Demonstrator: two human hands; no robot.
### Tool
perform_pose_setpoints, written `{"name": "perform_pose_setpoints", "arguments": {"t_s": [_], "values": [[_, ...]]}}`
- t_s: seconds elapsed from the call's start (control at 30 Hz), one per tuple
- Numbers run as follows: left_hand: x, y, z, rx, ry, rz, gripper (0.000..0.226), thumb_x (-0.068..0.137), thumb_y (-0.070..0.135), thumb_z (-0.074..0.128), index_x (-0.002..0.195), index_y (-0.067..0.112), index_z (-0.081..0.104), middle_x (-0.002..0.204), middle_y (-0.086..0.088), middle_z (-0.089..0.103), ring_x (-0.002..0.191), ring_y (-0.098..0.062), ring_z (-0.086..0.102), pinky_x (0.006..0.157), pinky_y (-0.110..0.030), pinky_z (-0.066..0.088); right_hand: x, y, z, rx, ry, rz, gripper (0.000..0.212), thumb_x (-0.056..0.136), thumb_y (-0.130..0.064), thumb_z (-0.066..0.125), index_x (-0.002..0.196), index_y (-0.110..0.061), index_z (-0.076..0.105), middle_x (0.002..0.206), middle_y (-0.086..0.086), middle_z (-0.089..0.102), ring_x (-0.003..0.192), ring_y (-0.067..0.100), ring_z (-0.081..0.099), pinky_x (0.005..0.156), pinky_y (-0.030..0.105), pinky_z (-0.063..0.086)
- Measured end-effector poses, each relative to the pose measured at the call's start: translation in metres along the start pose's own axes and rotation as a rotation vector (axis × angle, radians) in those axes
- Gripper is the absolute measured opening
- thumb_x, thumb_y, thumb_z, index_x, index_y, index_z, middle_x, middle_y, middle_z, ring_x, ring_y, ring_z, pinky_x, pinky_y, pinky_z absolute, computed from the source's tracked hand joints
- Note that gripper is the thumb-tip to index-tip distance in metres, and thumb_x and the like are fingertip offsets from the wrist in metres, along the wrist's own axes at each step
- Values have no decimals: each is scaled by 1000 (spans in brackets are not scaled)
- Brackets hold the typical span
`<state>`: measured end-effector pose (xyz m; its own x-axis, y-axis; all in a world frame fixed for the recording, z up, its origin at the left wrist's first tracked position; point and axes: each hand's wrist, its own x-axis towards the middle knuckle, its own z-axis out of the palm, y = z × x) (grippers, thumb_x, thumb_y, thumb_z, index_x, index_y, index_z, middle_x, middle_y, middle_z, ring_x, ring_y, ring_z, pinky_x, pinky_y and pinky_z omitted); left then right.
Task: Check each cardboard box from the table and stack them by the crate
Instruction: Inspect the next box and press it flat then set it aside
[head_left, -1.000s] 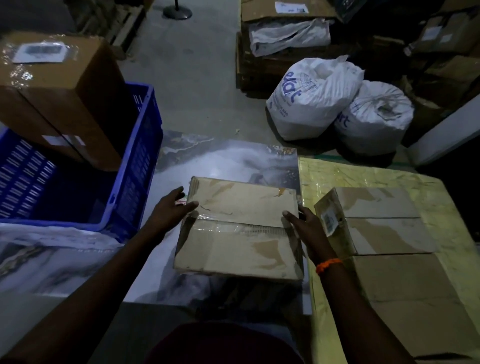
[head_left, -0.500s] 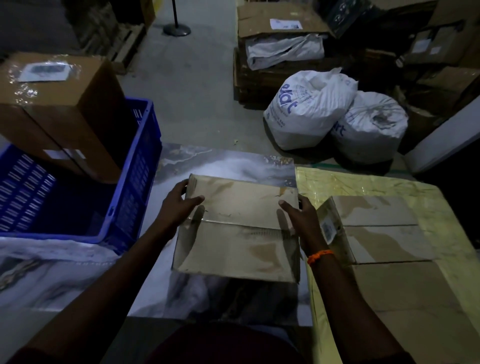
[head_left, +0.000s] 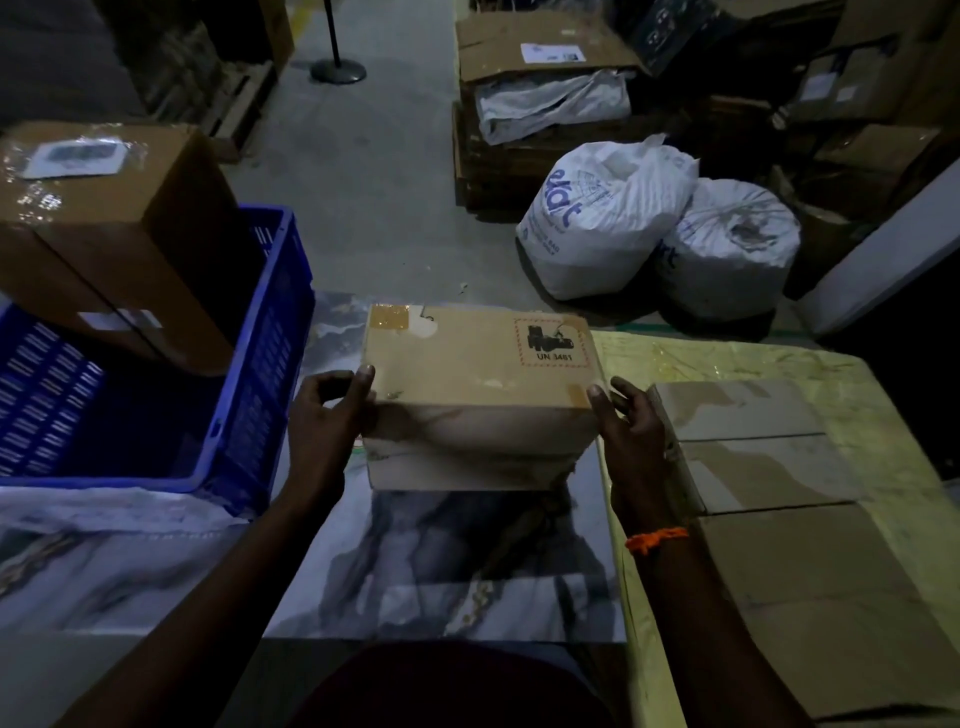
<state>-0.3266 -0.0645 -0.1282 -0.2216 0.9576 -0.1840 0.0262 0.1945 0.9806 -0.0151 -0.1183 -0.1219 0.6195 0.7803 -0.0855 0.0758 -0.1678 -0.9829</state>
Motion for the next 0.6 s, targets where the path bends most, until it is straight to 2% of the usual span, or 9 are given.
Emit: {"name": "perform_pose_setpoints", "arguments": {"t_s": [0.07, 0.13, 0.2, 0.27, 0.4, 0.5, 0.57, 0.6], "values": [[-8, -6, -2, 35, 23, 0, 45, 88, 45, 75, 119, 15, 64, 114, -2, 69, 82, -1, 70, 78, -37, 59, -10, 7, -1, -14, -12, 9, 38, 94, -31, 74, 129, -26, 60, 121, -1, 64, 114, 14, 62, 93, 32, 55], [-15, -13, -5, 69, 32, 11, 41, 88, 38, 77, 121, 16, 65, 114, -1, 69, 82, 1, 69, 76, -35, 59, -17, 10, -3, -18, -9, 6, 36, 94, -32, 74, 127, -28, 60, 118, -6, 66, 106, 4, 64, 88, 26, 55], [-22, -18, -8, 89, 33, 14, 39, 88, 36, 77, 120, 17, 65, 114, 1, 69, 89, 0, 69, 76, -33, 58, -23, 11, -5, -26, 0, 0, 38, 95, -31, 73, 130, -25, 60, 115, -11, 65, 99, -5, 63, 79, 18, 55], [-29, -24, -11, 86, 26, 11, 38, 87, 35, 78, 119, 17, 65, 113, 3, 69, 98, -8, 69, 78, -34, 58, -27, 16, -11, -53, 9, 0, 41, 95, -30, 73, 133, -21, 60, 115, -11, 65, 99, -7, 62, 77, 16, 54], [-35, -27, -15, 105, 13, 23, 40, 86, 36, 78, 118, 18, 64, 113, 4, 68, 101, -13, 68, 83, -38, 59, -32, 22, -21, -102, 4, -15, 45, 95, -26, 74, 137, -19, 59, 118, -9, 64, 110, 10, 63, 90, 32, 56], [-32, -28, -15, 182, -16, 69, 45, 87, 40, 76, 124, 21, 61, 118, 4, 66, 106, -14, 67, 86, -38, 59, -30, 22, -21, -184, 1, -55, 50, 95, -22, 74, 141, -17, 55, 121, -4, 62, 112, 16, 62, 86, 27, 56], [-31, -27, -14, 312, -34, 206, 50, 91, 36, 74, 134, 17, 55, 131, -1, 60, 116, -13, 59, 94, -31, 52, -30, 19, -18, -292, 1, -147, 52, 94, -22, 74, 141, -16, 54, 125, 0, 60, 118, 19, 59, 83, 21, 54], [-30, -25, -13, 401, -47, 308, 51, 93, 29, 73, 138, 15, 53, 137, -5, 56, 122, -12, 53, 100, -23, 45, -29, 17, -15, -372, 0, -223, 52, 93, -22, 74, 141, -15, 54, 130, 4, 58, 122, 21, 56, 87, 24, 53]]}}
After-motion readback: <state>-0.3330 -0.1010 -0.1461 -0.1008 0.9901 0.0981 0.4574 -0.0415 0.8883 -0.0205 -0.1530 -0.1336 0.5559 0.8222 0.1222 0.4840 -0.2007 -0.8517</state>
